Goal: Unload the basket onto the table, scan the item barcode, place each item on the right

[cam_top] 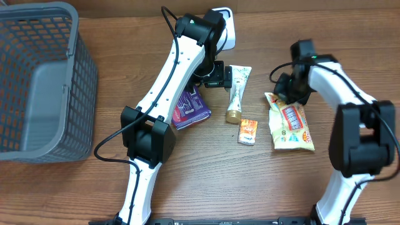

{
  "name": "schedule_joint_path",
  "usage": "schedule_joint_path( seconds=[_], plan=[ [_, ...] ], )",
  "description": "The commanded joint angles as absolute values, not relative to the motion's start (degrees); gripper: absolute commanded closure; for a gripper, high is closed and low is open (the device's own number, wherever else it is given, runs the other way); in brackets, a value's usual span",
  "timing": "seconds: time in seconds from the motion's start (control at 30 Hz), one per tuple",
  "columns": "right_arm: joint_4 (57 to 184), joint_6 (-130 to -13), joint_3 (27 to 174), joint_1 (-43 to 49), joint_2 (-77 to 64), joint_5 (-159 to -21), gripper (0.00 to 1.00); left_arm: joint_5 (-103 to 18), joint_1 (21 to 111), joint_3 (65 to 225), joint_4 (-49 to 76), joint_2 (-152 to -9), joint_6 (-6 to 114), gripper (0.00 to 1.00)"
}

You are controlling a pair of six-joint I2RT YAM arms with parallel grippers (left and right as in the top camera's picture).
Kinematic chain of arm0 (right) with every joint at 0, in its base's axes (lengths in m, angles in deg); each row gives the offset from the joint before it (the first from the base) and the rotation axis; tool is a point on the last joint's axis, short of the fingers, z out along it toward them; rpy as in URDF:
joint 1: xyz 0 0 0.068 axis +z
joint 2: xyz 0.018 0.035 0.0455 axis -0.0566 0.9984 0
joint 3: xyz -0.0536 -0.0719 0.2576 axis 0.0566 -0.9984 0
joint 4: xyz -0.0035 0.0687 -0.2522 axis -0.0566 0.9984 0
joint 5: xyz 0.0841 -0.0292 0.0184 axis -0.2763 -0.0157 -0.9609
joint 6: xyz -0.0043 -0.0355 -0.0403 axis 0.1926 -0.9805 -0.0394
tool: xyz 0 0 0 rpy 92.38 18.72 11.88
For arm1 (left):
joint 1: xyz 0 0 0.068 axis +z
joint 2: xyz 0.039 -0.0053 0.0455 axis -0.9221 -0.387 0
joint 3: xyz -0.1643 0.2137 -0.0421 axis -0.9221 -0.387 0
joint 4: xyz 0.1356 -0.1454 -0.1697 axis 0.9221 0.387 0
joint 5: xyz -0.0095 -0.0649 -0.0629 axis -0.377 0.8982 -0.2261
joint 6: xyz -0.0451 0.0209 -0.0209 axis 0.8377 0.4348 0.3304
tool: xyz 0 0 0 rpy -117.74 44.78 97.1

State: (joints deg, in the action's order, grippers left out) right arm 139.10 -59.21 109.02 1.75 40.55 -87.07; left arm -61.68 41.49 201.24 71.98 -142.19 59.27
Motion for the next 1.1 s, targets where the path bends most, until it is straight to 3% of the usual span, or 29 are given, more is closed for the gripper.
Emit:
schedule_joint_path(
  seconds=[0.0,0.13,0.37,0.5,0.67,0.77,1.07],
  plan=[
    [139.0,-58.4,108.0,2.3,42.6,-86.7,0.96,-62.0,41.7,202.2,72.1,-142.2,57.9,0.00],
    [143.9,-58.7,113.3,1.9,41.9,-87.0,0.96,-62.0,41.7,202.2,72.1,-142.2,58.0,0.00],
    [168.7,-65.0,135.5,0.0,41.1,-86.9,0.96,-62.0,41.7,202.2,72.3,-142.2,58.0,0.00],
    [182.2,-68.4,142.3,-0.1,41.0,-84.0,0.91,-62.0,41.7,202.2,72.3,-142.2,58.0,0.00],
    [184.7,-69.6,138.0,0.1,41.0,-83.5,0.87,-62.0,41.7,202.2,72.3,-142.2,58.0,0.00],
    [184.7,-69.2,132.6,0.5,41.0,-83.4,0.96,-62.0,41.7,202.2,72.4,-142.2,58.0,0.00],
    [179.5,-69.2,114.7,0.5,41.0,-83.9,0.96,-62.0,41.7,202.2,72.0,-142.2,58.0,0.00]
  ],
)
